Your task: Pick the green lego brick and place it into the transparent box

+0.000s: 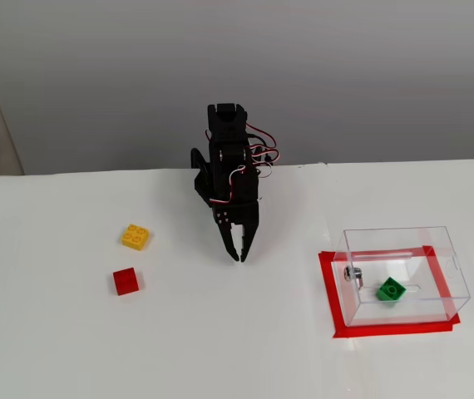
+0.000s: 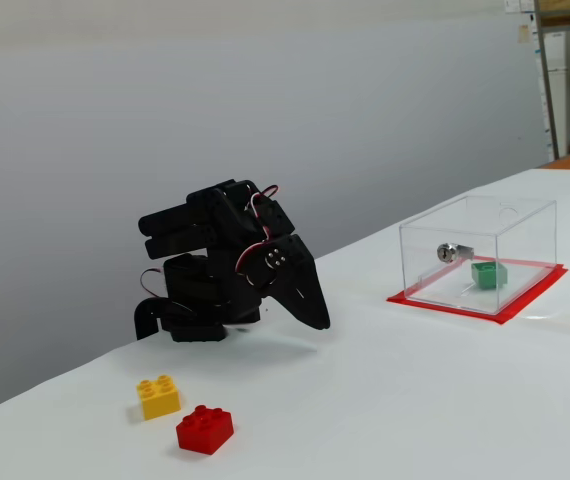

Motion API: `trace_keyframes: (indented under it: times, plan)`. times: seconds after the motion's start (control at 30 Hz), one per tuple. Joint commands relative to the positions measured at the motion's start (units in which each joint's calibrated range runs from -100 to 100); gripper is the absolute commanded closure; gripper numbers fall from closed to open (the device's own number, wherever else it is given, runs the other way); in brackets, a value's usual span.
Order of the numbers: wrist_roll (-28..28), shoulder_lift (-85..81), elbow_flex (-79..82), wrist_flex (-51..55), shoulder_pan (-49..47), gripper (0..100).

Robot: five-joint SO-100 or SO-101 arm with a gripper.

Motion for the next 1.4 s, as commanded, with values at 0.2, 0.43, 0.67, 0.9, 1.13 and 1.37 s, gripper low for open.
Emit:
trace_keyframes:
  times: [0.2, 0.43, 0.67, 0.9, 1.13, 1.37]
  plan:
    - [-1.6, -0.7, -2.0, 5.2, 0.4, 99]
    - [-1.7, -0.6, -2.4, 5.2, 0.5, 99]
    - [-1.7, -0.6, -2.4, 5.2, 0.5, 99]
    - [-1.7, -0.6, -2.4, 5.2, 0.5, 99]
    - [-1.7, -0.6, -2.4, 5.2, 0.5, 99]
    - [-1.7, -0.6, -2.4, 5.2, 0.5, 99]
